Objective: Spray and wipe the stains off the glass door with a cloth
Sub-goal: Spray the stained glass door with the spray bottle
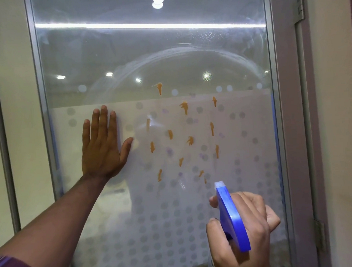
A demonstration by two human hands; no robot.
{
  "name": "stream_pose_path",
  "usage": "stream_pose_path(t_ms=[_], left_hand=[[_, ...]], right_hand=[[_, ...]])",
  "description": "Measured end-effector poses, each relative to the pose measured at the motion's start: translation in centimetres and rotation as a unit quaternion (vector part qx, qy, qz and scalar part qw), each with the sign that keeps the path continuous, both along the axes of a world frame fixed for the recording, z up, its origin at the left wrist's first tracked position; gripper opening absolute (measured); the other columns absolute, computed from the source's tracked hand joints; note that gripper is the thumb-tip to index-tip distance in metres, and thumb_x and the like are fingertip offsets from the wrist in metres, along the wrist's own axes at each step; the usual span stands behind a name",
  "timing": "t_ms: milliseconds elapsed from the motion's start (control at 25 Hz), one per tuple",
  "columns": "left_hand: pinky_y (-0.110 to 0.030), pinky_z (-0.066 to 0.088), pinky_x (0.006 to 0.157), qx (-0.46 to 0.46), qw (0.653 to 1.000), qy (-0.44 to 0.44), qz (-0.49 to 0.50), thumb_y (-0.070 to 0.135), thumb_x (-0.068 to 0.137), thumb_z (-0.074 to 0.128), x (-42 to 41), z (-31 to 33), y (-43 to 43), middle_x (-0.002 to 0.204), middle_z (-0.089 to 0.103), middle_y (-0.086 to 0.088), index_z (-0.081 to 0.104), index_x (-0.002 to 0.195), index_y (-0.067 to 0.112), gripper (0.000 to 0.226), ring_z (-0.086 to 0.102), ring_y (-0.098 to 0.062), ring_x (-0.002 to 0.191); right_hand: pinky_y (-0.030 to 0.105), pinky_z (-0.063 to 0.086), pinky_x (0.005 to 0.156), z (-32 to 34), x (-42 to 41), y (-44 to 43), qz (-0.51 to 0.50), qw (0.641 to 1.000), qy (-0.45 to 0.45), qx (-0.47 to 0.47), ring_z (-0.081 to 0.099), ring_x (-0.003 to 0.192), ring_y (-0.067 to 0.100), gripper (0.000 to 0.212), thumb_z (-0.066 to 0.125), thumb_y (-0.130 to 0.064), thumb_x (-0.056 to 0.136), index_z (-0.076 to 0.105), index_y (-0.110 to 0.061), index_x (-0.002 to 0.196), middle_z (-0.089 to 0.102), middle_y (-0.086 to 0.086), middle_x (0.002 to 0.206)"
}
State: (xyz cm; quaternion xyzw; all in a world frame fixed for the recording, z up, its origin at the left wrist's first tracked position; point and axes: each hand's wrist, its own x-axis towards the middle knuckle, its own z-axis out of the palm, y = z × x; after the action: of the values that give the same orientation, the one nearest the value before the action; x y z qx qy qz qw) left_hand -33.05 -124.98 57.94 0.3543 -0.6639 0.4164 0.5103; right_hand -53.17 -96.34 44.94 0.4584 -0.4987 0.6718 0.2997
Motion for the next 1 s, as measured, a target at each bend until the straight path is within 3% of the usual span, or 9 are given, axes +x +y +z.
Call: stream_pose_path(t_ms=[280, 520, 720, 880, 1000], left_hand=[[-0.056, 0.008, 0.137, 0.048, 0.998, -0.009, -0.036, 0.061, 0.108, 0.030, 0.5, -0.6, 1.1, 0.182, 0.002, -0.015, 0.009, 0.172, 0.009, 0.086, 0.000, -0.033, 0.170], [-0.053, 0.007, 0.138, 0.095, 0.991, -0.040, -0.083, 0.061, 0.107, 0.034, 2.1, -6.8, 3.5, 0.182, 0.002, -0.015, 0.010, 0.172, 0.005, 0.088, 0.000, -0.033, 0.170], [-0.051, 0.009, 0.138, 0.153, 0.976, -0.009, -0.156, 0.060, 0.108, 0.036, 3.7, -12.4, 6.6, 0.182, 0.007, -0.015, 0.012, 0.171, 0.005, 0.088, 0.003, -0.030, 0.170], [-0.037, 0.009, 0.138, 0.254, 0.930, 0.056, -0.259, 0.065, 0.106, 0.035, 4.9, -17.1, 10.4, 0.182, 0.012, -0.003, 0.014, 0.173, 0.016, 0.085, 0.005, -0.017, 0.170], [-0.032, 0.012, 0.136, 0.366, 0.863, 0.107, -0.330, 0.069, 0.103, 0.037, 6.0, -20.2, 13.6, 0.180, 0.019, 0.012, 0.022, 0.171, 0.030, 0.080, 0.007, 0.001, 0.166]], right_hand=[[0.044, 0.030, 0.085, -1.1, 2.0, 1.1, -0.011, 1.000, 0.007, 0.013, 0.062, 0.091, 0.013, 0.022, 0.049, -0.027, 0.063, 0.066, -0.029, 0.076, 0.063, -0.022, 0.075], [0.036, 0.028, 0.087, -1.7, 4.8, 1.5, 0.017, 0.997, 0.016, 0.076, 0.059, 0.096, 0.008, 0.016, 0.049, -0.031, 0.069, 0.062, -0.033, 0.078, 0.063, -0.022, 0.079], [0.040, 0.030, 0.086, -2.2, 7.5, 1.0, 0.033, 0.993, 0.004, 0.116, 0.061, 0.093, 0.011, 0.017, 0.049, -0.031, 0.071, 0.064, -0.031, 0.080, 0.064, -0.020, 0.080], [0.048, 0.045, 0.086, -3.0, 9.4, 0.3, 0.095, 0.987, -0.022, 0.129, 0.061, 0.082, 0.011, 0.014, 0.055, -0.022, 0.072, 0.065, -0.028, 0.080, 0.064, -0.018, 0.077], [0.052, 0.055, 0.072, -3.8, 10.1, -0.3, 0.199, 0.966, -0.077, 0.146, 0.061, 0.070, 0.011, 0.019, 0.060, -0.014, 0.073, 0.070, -0.027, 0.084, 0.071, -0.011, 0.086]])
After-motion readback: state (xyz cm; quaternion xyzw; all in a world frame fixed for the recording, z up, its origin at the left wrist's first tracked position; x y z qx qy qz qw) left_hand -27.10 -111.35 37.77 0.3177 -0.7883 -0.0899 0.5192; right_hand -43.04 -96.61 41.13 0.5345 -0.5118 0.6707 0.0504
